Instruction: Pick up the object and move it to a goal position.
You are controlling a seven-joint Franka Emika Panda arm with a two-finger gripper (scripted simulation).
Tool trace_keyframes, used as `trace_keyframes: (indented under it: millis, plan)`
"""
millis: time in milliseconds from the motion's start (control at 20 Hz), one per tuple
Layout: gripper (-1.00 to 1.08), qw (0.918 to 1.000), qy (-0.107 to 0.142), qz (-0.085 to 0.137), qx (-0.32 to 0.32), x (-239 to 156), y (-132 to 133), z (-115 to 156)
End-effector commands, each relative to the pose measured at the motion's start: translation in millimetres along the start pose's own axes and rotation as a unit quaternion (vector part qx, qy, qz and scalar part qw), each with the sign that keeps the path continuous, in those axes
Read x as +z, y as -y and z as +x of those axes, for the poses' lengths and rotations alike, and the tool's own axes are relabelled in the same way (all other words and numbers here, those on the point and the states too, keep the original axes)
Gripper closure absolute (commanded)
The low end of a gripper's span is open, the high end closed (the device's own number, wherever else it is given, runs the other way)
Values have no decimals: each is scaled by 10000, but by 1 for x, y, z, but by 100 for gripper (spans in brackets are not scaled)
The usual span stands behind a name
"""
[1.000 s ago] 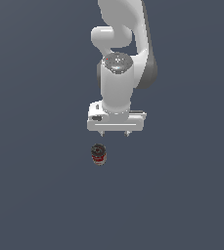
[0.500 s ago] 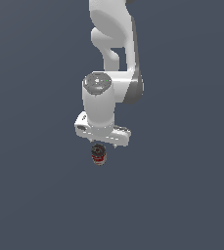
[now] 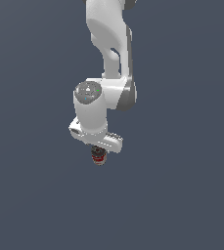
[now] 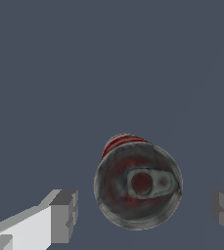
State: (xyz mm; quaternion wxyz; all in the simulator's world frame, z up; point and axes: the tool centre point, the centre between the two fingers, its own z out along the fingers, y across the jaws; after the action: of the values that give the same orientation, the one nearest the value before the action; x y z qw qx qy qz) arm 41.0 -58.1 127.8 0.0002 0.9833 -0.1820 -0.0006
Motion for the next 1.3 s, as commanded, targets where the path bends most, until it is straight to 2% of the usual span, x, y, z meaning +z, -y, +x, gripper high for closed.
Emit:
trace_keyframes:
  millis: [0, 550, 850, 900, 1250]
  plan:
    - [-92, 10000, -2, 1, -2, 0, 0, 0]
    - [-92, 10000, -5, 2, 25, 44, 0, -1]
    - [-92, 10000, -5, 2, 28, 50, 0, 1]
    - [108, 10000, -5, 2, 28, 50, 0, 1]
    - [108, 10000, -5, 2, 28, 50, 0, 1]
